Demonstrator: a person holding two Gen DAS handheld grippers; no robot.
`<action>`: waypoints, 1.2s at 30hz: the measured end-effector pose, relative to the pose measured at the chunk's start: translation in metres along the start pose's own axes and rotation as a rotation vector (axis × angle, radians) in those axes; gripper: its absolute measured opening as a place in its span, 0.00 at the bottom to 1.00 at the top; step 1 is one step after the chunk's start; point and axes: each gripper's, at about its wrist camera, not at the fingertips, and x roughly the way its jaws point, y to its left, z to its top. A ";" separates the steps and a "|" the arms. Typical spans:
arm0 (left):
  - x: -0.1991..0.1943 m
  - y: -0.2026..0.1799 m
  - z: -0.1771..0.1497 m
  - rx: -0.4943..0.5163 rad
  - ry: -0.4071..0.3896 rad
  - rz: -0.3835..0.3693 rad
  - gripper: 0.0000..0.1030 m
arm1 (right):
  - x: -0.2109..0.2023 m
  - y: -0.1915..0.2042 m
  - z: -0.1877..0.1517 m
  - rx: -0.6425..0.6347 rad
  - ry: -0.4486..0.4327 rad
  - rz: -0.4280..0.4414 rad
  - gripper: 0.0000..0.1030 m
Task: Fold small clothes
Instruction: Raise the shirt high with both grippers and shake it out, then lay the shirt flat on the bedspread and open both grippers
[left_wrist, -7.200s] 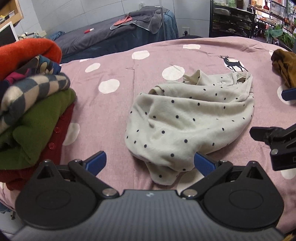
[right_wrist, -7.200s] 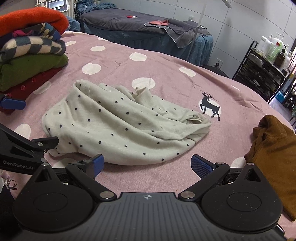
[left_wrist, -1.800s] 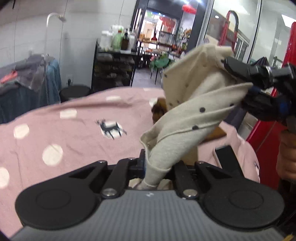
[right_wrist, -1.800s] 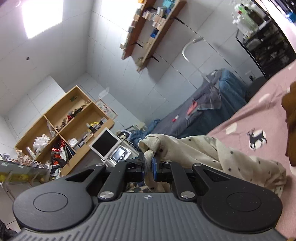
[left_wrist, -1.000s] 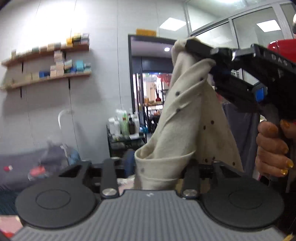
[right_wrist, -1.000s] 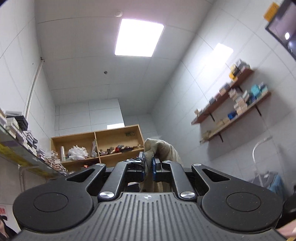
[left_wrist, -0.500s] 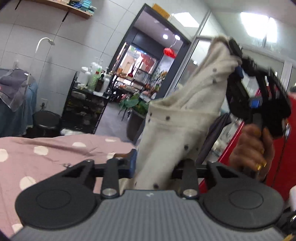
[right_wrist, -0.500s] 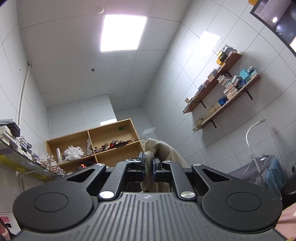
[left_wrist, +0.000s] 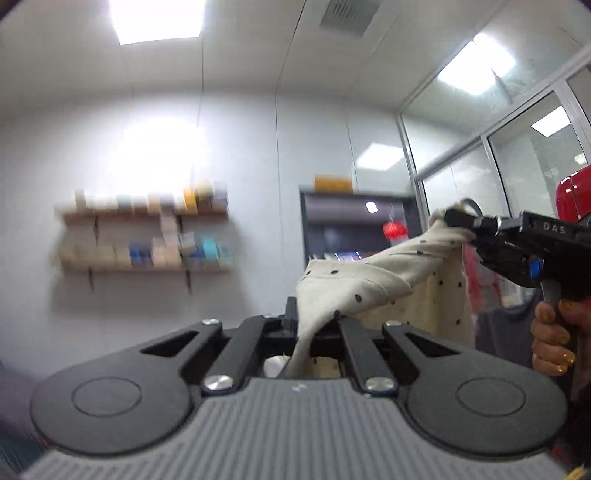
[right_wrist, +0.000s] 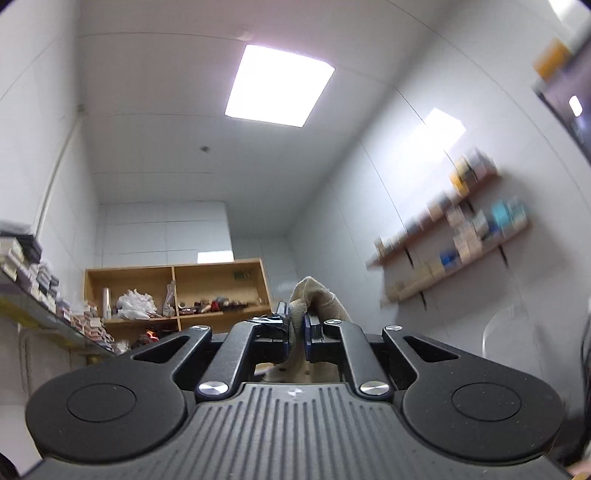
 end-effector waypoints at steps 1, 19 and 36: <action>-0.005 -0.008 0.009 0.007 -0.014 -0.009 0.02 | 0.001 0.006 0.008 -0.012 -0.004 -0.004 0.13; -0.045 -0.045 0.023 0.129 0.060 0.095 0.05 | 0.011 0.022 0.003 -0.038 0.113 -0.025 0.12; 0.120 0.031 -0.362 0.096 0.989 0.374 0.81 | 0.080 -0.128 -0.313 0.111 0.751 -0.566 0.91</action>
